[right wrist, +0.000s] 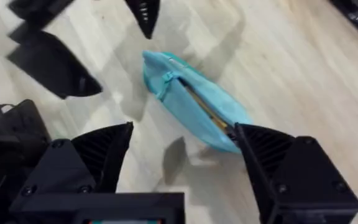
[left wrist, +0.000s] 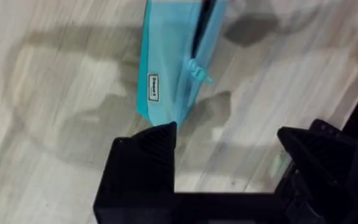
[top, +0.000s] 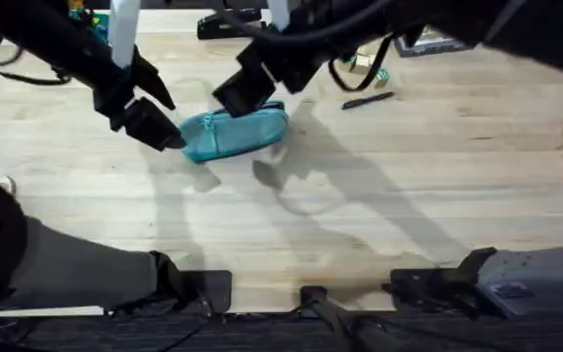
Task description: Unzip the bag, pick up the pens from the table one at a time and place them inside, then zip the bag closed.
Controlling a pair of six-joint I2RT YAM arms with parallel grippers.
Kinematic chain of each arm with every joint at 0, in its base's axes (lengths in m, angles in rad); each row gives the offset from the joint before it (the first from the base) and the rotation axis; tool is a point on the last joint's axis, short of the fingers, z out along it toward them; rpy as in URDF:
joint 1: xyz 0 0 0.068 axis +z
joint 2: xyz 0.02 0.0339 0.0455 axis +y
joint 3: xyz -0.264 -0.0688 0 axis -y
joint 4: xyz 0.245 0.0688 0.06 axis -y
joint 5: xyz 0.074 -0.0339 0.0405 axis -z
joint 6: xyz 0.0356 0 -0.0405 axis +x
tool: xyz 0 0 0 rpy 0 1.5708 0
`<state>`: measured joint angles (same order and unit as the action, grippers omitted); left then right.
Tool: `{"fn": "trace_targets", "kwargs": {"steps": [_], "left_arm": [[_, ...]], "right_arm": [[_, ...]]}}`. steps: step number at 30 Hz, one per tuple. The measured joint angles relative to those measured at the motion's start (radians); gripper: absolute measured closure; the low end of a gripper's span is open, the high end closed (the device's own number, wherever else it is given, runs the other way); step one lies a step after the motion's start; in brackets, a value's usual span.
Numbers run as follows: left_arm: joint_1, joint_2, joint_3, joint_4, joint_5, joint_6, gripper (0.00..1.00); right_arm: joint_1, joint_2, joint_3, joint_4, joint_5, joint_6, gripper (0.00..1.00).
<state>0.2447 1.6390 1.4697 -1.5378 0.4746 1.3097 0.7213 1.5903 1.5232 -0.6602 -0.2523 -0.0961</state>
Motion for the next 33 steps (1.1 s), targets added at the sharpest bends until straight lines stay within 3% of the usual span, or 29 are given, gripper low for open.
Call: {"fn": "trace_targets", "kwargs": {"steps": [7,25,28,33], "left_arm": [[0.0,-0.012,0.104,-0.07,0.005,0.07,0.006],[0.0,-0.328,0.106,-0.098,0.004,0.113,0.005],[0.0,-0.396,0.079,-0.084,0.002,0.114,0.006],[0.0,-0.542,-0.069,-0.016,-0.002,0.116,0.008]], "right_arm": [[-0.047,0.0,0.045,-0.006,0.0,-0.041,0.005],[-0.063,0.0,0.047,-0.006,-0.061,-0.071,0.005],[-0.063,0.0,0.053,-0.007,-0.064,-0.082,0.005],[-0.063,0.0,0.086,-0.005,-0.067,-0.107,0.005]]}}
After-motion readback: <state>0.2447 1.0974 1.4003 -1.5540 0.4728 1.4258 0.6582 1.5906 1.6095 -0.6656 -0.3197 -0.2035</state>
